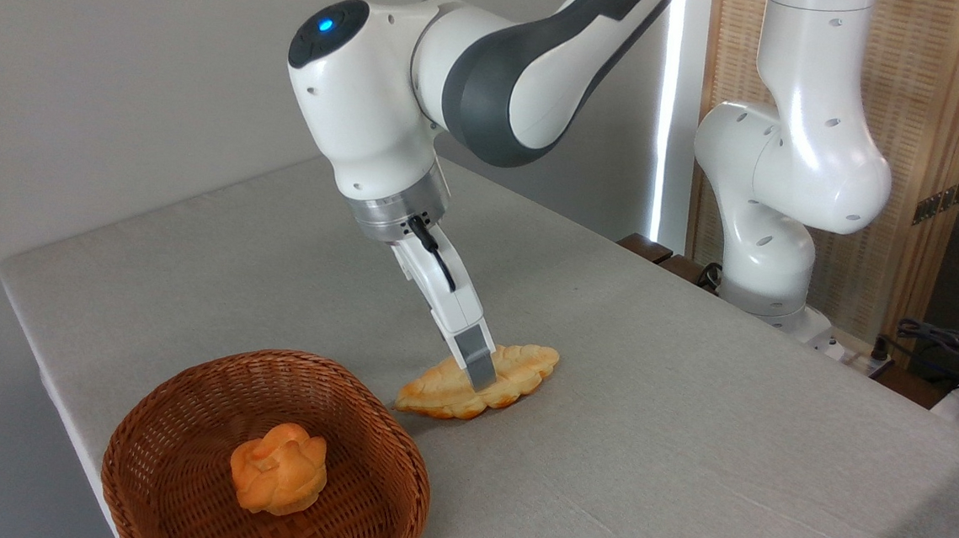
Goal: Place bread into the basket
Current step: 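Close the gripper on the middle of the flat golden bread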
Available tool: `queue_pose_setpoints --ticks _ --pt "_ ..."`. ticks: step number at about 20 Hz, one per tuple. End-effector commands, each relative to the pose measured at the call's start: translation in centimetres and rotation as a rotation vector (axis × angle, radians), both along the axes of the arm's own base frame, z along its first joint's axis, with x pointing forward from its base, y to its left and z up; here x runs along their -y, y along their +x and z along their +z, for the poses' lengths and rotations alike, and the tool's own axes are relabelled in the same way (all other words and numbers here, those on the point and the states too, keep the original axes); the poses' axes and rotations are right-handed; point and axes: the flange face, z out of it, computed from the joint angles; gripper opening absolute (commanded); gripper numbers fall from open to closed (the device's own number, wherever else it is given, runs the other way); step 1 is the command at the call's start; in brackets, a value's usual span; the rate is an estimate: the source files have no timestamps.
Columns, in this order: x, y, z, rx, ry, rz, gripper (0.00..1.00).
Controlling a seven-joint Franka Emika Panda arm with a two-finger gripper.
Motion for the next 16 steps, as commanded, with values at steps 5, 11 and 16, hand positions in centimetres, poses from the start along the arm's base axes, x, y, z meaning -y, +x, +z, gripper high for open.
queue_pose_setpoints --ticks 5,11,16 --pt "-0.8 0.0 -1.1 -0.002 0.003 -0.013 1.00" --pt "-1.0 0.4 -1.2 0.007 0.015 -0.017 1.00" --pt "-1.4 0.9 0.3 0.037 0.013 -0.009 1.00"
